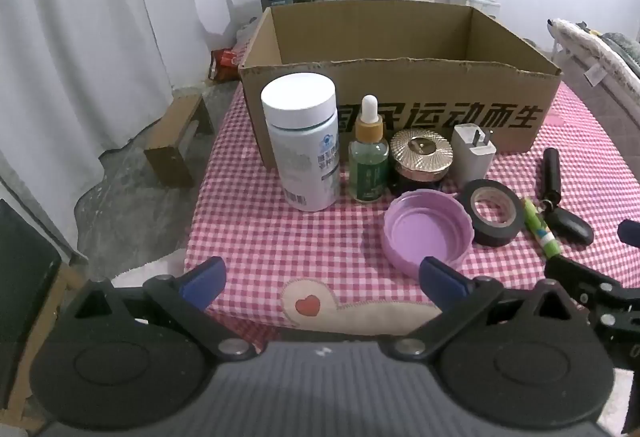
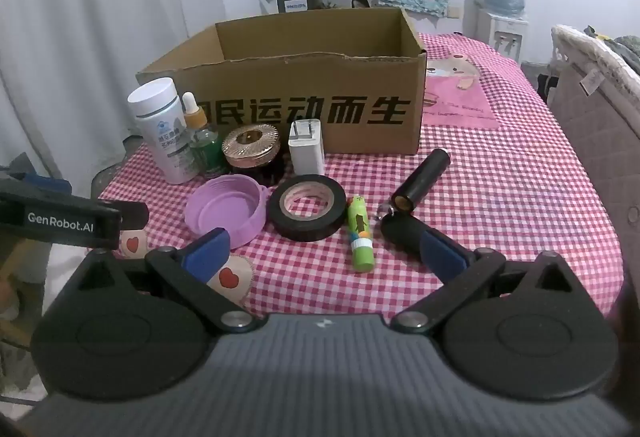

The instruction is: Organize rigid objects

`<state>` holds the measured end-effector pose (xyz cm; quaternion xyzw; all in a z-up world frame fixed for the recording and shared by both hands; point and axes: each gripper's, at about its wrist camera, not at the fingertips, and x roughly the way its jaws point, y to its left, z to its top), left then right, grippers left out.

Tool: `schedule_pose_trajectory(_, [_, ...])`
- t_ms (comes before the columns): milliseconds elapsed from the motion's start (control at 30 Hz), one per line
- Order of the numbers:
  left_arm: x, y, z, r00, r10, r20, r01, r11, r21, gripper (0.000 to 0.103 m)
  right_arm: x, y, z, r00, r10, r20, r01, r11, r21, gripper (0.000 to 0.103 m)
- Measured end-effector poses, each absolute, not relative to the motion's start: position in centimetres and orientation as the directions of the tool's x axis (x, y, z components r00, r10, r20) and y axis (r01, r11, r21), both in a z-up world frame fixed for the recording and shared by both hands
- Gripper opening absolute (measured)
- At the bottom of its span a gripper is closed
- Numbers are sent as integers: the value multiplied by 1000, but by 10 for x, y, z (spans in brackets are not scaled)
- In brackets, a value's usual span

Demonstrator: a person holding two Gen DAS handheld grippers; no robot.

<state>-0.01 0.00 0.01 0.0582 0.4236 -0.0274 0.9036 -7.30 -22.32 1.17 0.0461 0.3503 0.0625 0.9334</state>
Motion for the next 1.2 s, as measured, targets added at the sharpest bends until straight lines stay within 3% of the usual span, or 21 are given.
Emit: schedule_pose_trajectory(1200, [-1,-2,-10,617,20,-787,100,990,103,103,-71,-223,16,734,139,-665,-84,990,114,102])
